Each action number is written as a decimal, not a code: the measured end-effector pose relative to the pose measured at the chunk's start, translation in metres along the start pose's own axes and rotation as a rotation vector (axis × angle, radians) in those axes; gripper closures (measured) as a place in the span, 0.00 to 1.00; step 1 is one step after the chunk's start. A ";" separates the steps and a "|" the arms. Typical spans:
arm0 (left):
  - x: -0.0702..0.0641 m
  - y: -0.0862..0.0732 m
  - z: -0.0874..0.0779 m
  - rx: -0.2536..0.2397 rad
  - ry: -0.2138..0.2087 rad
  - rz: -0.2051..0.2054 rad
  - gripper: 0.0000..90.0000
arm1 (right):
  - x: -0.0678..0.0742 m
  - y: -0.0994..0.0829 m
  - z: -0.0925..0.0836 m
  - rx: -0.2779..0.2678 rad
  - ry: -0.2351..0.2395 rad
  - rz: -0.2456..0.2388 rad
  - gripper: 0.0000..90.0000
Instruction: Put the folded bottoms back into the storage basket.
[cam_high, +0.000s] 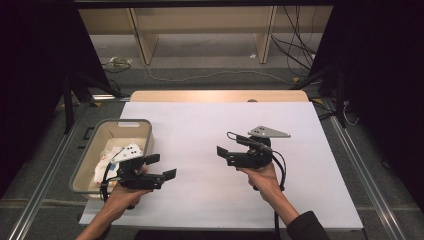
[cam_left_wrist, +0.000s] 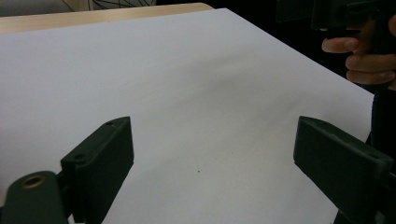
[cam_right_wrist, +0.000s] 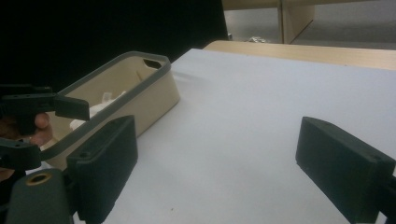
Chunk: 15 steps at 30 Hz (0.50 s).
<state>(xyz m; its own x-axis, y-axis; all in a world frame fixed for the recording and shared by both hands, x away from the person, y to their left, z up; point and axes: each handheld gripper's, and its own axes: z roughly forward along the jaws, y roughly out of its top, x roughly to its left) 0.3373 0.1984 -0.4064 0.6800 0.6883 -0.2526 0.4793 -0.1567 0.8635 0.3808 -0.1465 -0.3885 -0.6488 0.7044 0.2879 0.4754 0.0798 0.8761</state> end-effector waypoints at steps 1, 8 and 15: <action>0.000 0.000 0.000 0.000 0.003 0.006 0.13 | 0.000 -0.001 -0.002 -0.002 -0.003 0.001 0.15; 0.000 -0.002 -0.003 -0.016 0.002 0.021 0.13 | -0.002 -0.007 -0.014 -0.016 -0.017 -0.016 0.15; -0.001 -0.003 -0.004 -0.027 -0.003 0.032 0.13 | -0.002 -0.014 -0.025 -0.021 -0.018 -0.021 0.15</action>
<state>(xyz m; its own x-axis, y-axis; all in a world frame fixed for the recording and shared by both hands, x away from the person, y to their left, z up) 0.3330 0.2008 -0.4068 0.6962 0.6813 -0.2261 0.4423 -0.1590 0.8827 0.3610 -0.1664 -0.3918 -0.6478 0.7152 0.2622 0.4489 0.0803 0.8900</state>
